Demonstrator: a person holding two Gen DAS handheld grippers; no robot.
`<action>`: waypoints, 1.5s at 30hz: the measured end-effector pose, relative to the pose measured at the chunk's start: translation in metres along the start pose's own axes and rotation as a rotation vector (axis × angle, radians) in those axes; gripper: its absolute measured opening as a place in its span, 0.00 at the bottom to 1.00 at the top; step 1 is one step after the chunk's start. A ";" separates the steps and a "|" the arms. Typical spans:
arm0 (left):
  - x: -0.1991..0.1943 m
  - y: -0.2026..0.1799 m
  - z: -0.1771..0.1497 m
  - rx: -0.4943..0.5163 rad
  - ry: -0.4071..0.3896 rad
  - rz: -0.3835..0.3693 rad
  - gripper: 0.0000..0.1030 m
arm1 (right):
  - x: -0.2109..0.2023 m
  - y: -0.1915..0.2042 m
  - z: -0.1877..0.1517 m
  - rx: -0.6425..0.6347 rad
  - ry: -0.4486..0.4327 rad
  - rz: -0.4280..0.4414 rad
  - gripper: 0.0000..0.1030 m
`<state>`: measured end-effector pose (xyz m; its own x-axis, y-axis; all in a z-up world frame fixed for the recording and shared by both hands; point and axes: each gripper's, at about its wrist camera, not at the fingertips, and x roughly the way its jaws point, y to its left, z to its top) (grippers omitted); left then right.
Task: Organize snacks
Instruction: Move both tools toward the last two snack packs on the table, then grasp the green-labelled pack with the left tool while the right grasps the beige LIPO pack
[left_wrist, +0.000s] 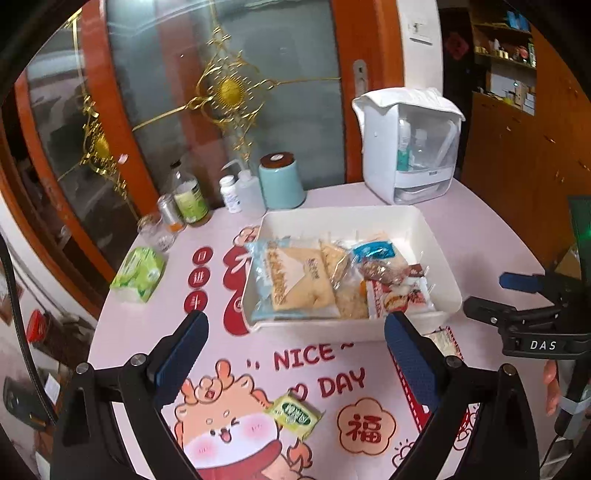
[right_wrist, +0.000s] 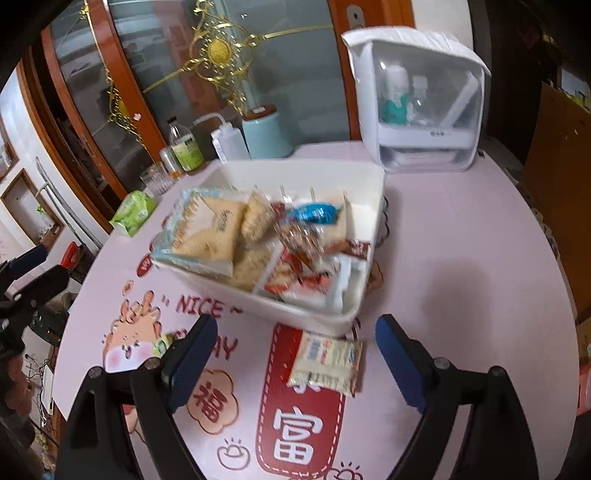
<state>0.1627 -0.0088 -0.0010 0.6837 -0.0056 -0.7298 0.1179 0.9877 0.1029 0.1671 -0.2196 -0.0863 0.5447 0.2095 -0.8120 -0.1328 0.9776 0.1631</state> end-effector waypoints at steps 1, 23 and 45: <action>0.002 0.004 -0.006 -0.015 0.013 0.004 0.93 | 0.004 -0.002 -0.005 0.001 0.008 -0.010 0.86; 0.142 0.033 -0.130 -0.423 0.363 0.207 0.93 | 0.115 -0.013 -0.056 0.111 0.154 -0.166 0.86; 0.159 0.020 -0.150 -0.487 0.404 0.151 0.36 | 0.098 0.000 -0.080 0.058 0.118 -0.152 0.45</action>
<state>0.1653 0.0338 -0.2163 0.3315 0.1044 -0.9377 -0.3636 0.9312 -0.0248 0.1537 -0.2004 -0.2105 0.4534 0.0590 -0.8893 -0.0068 0.9980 0.0627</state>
